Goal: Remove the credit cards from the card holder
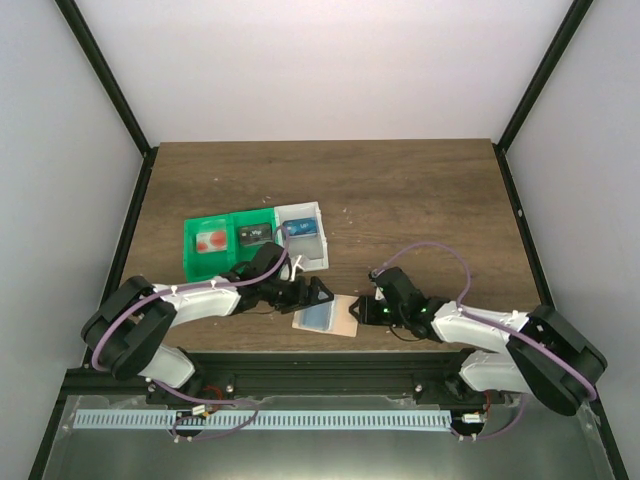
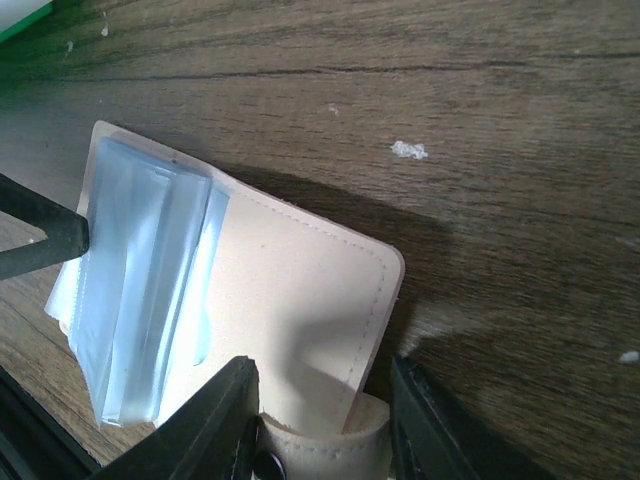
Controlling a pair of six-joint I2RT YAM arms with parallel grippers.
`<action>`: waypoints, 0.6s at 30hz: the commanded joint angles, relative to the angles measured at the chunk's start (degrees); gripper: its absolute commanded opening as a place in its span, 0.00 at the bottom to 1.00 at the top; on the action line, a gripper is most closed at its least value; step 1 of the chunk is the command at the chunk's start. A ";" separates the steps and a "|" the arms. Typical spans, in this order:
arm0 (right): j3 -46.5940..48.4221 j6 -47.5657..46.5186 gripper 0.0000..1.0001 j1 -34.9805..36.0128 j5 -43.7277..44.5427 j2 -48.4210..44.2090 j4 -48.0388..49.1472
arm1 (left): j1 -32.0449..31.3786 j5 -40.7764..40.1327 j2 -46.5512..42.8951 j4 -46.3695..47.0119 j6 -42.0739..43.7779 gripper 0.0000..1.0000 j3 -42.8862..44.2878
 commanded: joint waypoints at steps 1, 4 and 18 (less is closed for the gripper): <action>-0.23 0.48 0.38 -0.22 -0.37 1.04 1.84 | -0.42 1.43 0.52 1.60 0.97 0.95 1.62; 0.07 0.36 0.37 -0.22 -0.49 1.64 2.17 | -0.37 2.29 1.56 2.23 0.76 0.95 1.88; -0.12 0.11 0.38 -0.22 -0.20 2.14 2.61 | -0.44 -3.76 -2.10 -4.19 2.89 0.96 2.65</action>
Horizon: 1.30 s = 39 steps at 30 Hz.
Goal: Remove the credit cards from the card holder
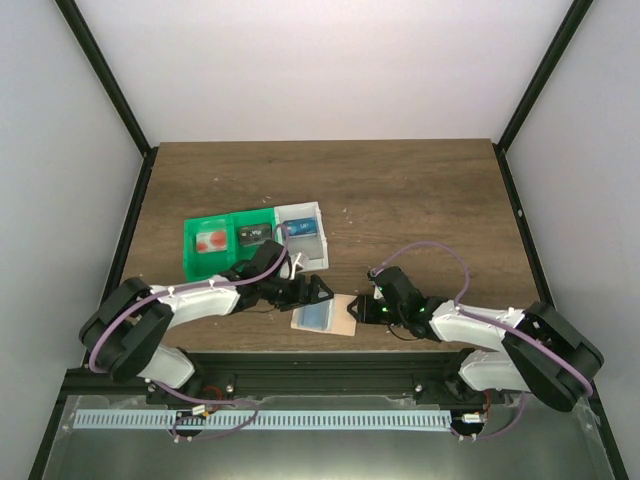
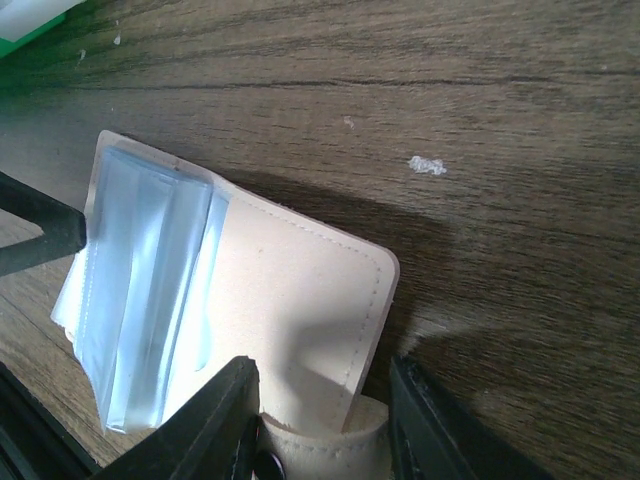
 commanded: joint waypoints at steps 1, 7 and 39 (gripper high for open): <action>-0.11 -0.02 0.38 -0.22 0.28 0.40 -0.19 | -0.31 -3.45 -1.70 -3.48 2.60 0.96 1.79; 0.23 -0.22 0.38 -0.22 0.31 0.60 -0.14 | -0.31 -3.75 -1.01 -3.80 2.76 0.96 1.63; -1.08 0.74 0.37 -0.22 0.67 0.73 1.50 | -0.53 2.43 5.79 4.57 0.24 0.95 -1.25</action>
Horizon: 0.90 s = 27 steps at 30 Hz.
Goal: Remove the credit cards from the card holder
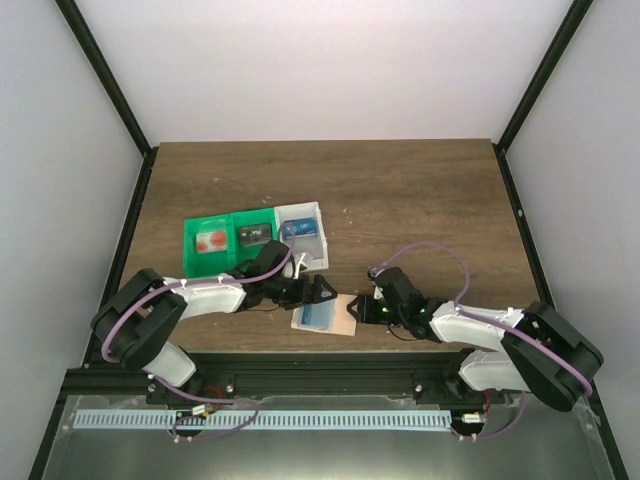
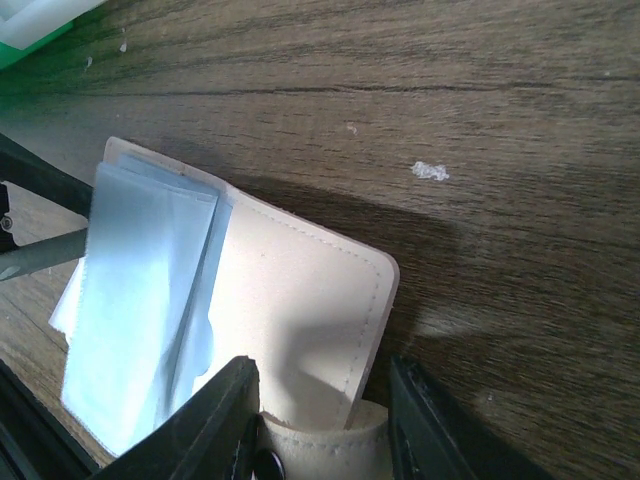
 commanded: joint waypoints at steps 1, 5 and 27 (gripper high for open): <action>-0.43 0.20 0.38 -0.22 0.63 0.56 -0.28 | -0.74 2.16 2.12 0.58 -0.95 0.95 -1.32; -0.26 0.10 0.37 -0.20 1.03 0.59 -0.54 | -1.04 2.78 2.36 0.56 -1.09 0.95 -0.14; -2.00 1.03 0.37 -0.24 4.46 -3.36 1.47 | -4.58 5.85 5.67 11.09 -9.26 0.94 2.00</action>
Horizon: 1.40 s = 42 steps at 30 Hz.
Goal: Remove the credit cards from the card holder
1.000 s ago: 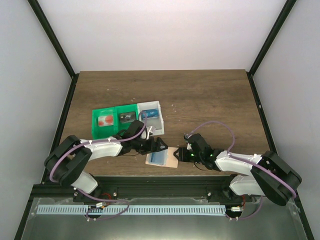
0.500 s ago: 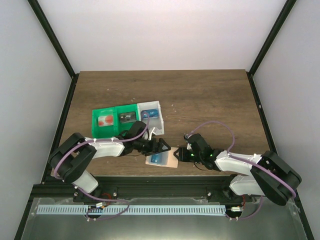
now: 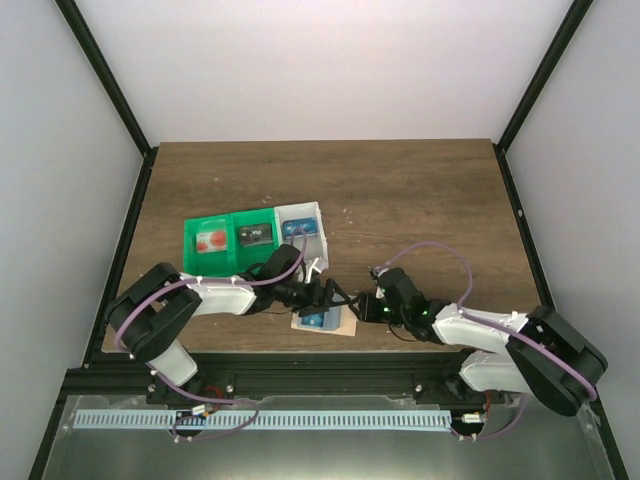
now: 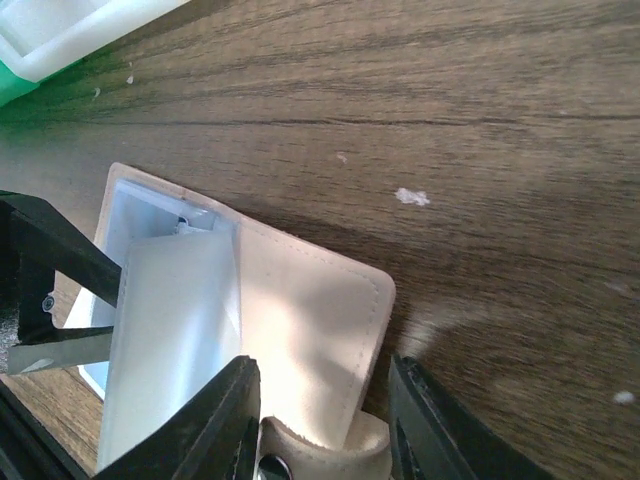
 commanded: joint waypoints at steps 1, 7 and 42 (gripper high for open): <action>-1.80 0.84 0.37 -0.21 2.24 -2.83 0.50 | -0.66 0.43 1.07 3.28 -1.79 0.94 0.95; -2.33 1.25 0.37 -0.22 2.37 -3.78 -0.11 | -1.18 0.20 1.88 4.34 -2.84 0.94 1.18; -5.34 5.23 0.25 0.87 -7.50 -6.54 6.34 | -2.58 -6.23 -1.71 -7.53 2.42 0.96 11.10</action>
